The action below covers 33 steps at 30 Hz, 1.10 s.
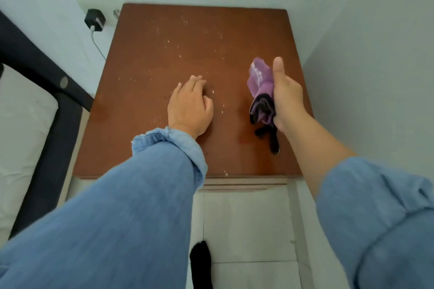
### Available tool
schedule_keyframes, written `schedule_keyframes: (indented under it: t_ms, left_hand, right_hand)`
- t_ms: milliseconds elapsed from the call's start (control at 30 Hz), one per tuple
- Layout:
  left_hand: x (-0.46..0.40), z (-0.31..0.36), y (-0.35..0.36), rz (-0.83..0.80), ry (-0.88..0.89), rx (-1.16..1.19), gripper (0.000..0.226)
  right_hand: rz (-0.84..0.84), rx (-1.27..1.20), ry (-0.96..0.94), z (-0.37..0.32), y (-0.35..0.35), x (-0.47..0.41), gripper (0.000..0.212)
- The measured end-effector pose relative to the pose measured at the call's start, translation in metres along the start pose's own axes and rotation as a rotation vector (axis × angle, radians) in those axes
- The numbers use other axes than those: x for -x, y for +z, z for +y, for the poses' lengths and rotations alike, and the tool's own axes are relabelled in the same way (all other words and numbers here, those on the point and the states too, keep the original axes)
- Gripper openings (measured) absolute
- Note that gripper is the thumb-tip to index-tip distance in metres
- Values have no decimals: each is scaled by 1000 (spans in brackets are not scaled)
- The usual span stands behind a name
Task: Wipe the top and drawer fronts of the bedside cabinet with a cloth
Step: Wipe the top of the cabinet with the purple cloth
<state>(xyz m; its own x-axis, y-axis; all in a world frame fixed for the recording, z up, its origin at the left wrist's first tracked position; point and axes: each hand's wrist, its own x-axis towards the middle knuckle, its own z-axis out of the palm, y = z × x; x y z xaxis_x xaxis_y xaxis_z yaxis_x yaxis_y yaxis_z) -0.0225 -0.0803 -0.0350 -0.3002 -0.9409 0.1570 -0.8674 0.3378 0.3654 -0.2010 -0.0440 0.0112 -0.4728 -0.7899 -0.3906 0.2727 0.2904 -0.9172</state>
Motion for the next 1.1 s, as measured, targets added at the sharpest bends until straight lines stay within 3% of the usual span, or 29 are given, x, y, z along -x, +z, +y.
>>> schedule_keyframes:
  t_ms: [100, 167, 267, 333, 533, 700, 1100]
  left_hand:
    - [-35, -22, -2, -38, -4, -59, 53]
    - [-50, -33, 3, -54, -20, -72, 54]
    - [-56, -43, 15, -32, -56, -33, 52]
    - [-54, -44, 19, 6, -72, -4, 52]
    - [-60, -43, 20, 19, -114, -3, 53]
    - [-60, -42, 19, 3, -121, -6, 57]
    - [-67, -46, 23, 32, -138, 3, 58]
  right_hand:
    - [-134, -396, 173, -19, 23, -33, 45]
    - [-144, -440, 205, -27, 36, -57, 41]
    - [-38, -232, 123, -31, 58, -100, 28]
    - [5, -38, -61, -34, 71, -125, 19]
    - [-11, 595, -487, -45, 116, -196, 31]
    - [-77, 916, -616, -45, 136, -246, 33]
    - [-171, 1162, -780, -39, 169, -295, 34]
